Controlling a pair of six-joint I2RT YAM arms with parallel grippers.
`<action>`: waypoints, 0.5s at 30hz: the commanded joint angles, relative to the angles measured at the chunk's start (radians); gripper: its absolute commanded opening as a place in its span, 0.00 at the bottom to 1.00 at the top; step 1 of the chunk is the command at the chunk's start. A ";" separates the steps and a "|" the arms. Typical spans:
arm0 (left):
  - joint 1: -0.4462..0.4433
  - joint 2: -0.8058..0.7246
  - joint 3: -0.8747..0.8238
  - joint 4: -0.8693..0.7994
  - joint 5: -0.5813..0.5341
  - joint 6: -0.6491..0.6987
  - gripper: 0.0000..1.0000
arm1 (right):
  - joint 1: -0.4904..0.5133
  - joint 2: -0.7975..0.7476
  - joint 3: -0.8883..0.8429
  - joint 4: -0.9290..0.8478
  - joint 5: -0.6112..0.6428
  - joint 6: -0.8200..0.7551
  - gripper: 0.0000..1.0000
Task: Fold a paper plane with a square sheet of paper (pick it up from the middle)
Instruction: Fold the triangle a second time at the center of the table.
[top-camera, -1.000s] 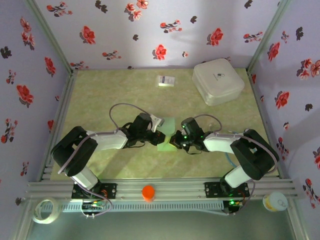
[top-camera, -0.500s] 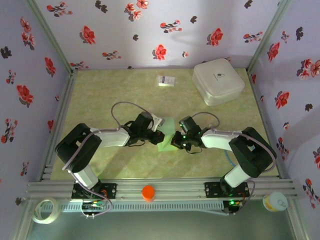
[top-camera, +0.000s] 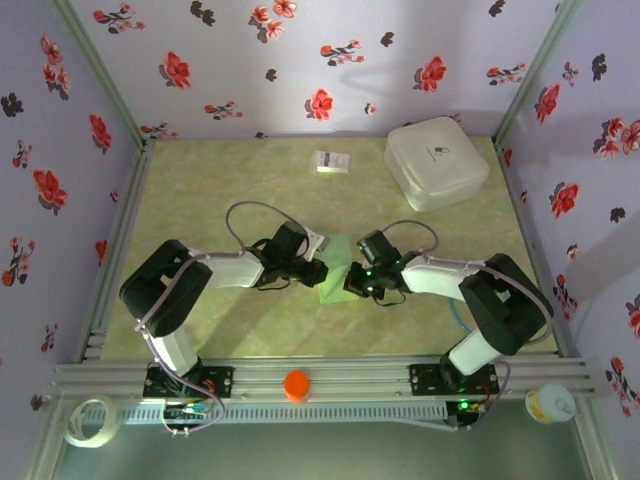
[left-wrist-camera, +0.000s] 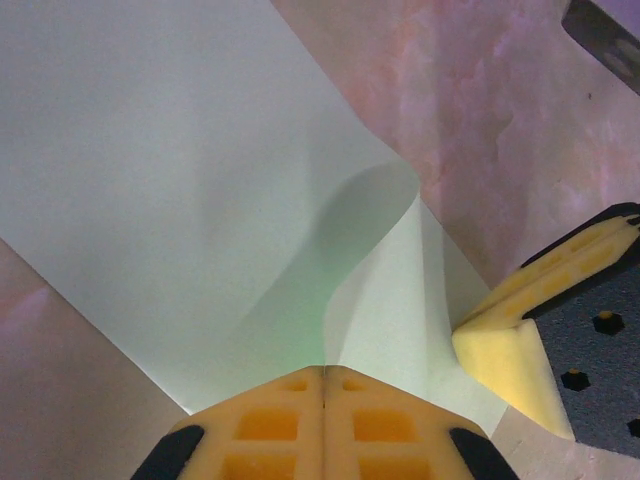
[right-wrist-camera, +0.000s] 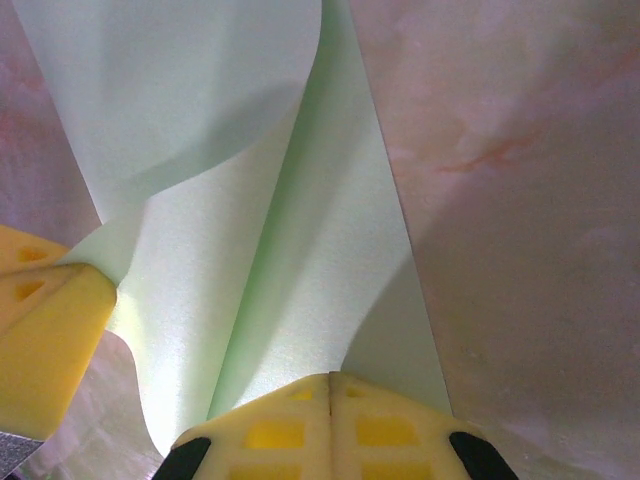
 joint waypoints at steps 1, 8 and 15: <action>0.013 0.021 0.029 -0.010 -0.019 0.035 0.05 | -0.007 0.025 0.009 -0.072 0.034 -0.022 0.02; 0.015 0.038 0.041 -0.029 -0.039 0.050 0.05 | -0.007 0.026 0.011 -0.072 0.030 -0.024 0.02; 0.015 0.054 0.033 -0.033 -0.038 0.047 0.05 | -0.007 0.024 0.010 -0.070 0.030 -0.024 0.03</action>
